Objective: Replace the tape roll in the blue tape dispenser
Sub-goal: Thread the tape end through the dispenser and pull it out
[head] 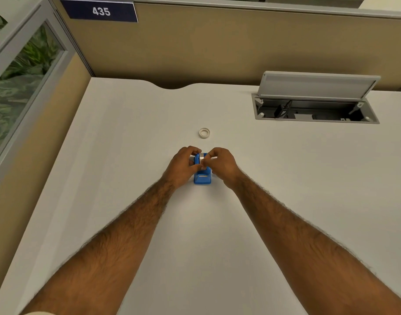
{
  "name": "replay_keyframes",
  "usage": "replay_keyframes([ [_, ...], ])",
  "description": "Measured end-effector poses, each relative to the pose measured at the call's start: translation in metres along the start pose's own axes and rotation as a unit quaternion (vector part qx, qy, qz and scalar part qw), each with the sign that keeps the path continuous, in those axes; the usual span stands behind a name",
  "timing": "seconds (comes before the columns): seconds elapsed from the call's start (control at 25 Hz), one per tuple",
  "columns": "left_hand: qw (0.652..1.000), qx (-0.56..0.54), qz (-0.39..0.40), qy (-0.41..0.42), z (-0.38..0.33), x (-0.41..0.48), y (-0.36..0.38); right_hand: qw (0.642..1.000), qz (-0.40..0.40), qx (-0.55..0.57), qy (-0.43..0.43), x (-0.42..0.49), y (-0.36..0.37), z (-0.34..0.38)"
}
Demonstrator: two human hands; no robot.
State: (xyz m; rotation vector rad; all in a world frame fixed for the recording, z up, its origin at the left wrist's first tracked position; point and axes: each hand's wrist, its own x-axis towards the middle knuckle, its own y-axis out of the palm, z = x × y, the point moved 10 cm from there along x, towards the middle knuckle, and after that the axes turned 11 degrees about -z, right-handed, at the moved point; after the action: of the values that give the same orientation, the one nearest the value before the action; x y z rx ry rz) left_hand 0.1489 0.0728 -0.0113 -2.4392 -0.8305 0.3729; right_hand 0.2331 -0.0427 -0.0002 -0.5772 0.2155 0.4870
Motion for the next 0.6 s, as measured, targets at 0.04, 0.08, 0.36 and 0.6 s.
replay_keyframes([
  [0.04, 1.000, -0.001, 0.001, 0.002, -0.0002, 0.0004, -0.0006, 1.000, -0.002, 0.000, 0.003, -0.0006, -0.0003, -0.0006],
  [0.08, 1.000, -0.001, 0.001, 0.004, -0.0006, 0.0006, -0.0009, 1.000, -0.004, 0.002, 0.005, -0.0007, -0.0006, -0.0005],
  [0.36, 1.000, 0.030, -0.004, 0.008, 0.0023, 0.0017, 0.0028, 0.998, -0.035, 0.036, 0.037, 0.0053, -0.0019, 0.0052],
  [0.6, 0.999, 0.048, 0.005, 0.020, 0.0005, 0.0027, 0.0035, 0.998, -0.014, 0.046, 0.046, 0.0023, -0.0007, 0.0011],
])
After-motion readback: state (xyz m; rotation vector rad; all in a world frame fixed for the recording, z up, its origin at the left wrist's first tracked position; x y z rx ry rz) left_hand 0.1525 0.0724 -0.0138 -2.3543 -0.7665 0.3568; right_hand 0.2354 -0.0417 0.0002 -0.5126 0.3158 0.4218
